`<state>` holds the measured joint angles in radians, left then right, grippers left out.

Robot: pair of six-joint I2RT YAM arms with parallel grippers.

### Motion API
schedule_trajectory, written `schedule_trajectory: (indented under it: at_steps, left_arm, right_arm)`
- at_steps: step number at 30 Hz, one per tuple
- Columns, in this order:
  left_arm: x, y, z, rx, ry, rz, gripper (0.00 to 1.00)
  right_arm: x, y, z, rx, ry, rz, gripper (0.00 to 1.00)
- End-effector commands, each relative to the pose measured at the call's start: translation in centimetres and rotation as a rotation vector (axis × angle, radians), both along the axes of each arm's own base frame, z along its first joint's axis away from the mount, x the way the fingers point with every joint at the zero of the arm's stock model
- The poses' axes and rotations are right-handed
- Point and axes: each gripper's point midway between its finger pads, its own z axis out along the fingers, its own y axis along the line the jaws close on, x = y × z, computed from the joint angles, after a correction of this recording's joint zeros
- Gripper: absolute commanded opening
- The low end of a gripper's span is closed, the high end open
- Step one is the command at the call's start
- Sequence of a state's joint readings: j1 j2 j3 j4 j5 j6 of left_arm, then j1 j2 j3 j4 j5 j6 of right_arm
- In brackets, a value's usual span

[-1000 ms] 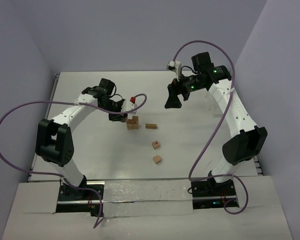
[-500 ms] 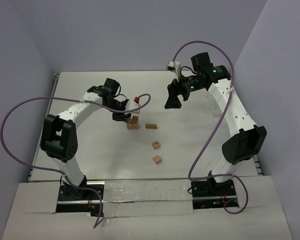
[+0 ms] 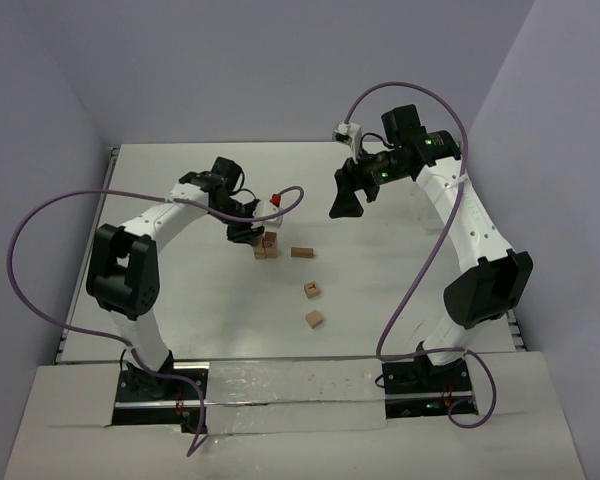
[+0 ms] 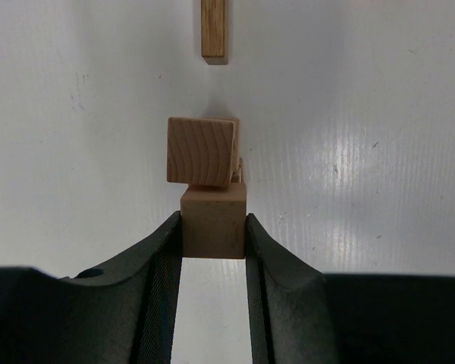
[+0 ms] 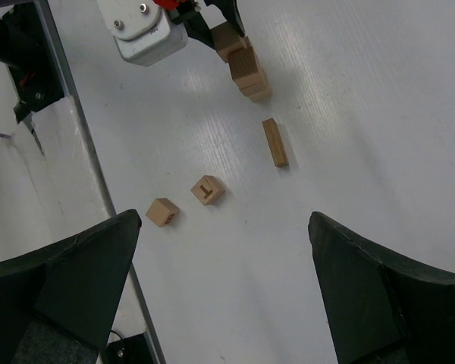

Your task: Build the wood block tower

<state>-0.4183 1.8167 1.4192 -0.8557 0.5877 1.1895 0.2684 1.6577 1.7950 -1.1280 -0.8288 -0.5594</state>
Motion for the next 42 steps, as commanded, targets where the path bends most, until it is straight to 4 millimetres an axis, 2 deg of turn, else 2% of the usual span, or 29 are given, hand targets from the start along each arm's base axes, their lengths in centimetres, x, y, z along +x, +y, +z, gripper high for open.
schedule_trajectory:
  at_steps: [1,31,34,40,42]
  left_arm:
    - [1.3,-1.5,1.6,-0.053,-0.049,-0.02,0.35]
    - [1.8,-1.3,0.6,-0.03,-0.036,-0.012,0.5]
    - [1.8,-1.5,0.8,-0.038,-0.041,-0.013,0.63]
    - [1.8,-1.6,2.4,-0.052,-0.061,-0.01,0.99]
    - [1.6,-1.4,3.0,-0.051,-0.062,-0.006,0.99]
  right_arm:
    - [0.0,0.3,1.4,0.021,-0.036,0.019,1.0]
    - [0.0,0.4,1.5,0.02,-0.036,0.028,1.0]
    - [-0.1,0.4,1.5,0.02,-0.034,0.028,1.0]
    - [-0.3,0.6,1.5,0.018,-0.03,0.037,1.0]
    - [-0.3,0.7,1.5,0.017,-0.029,0.039,1.0]
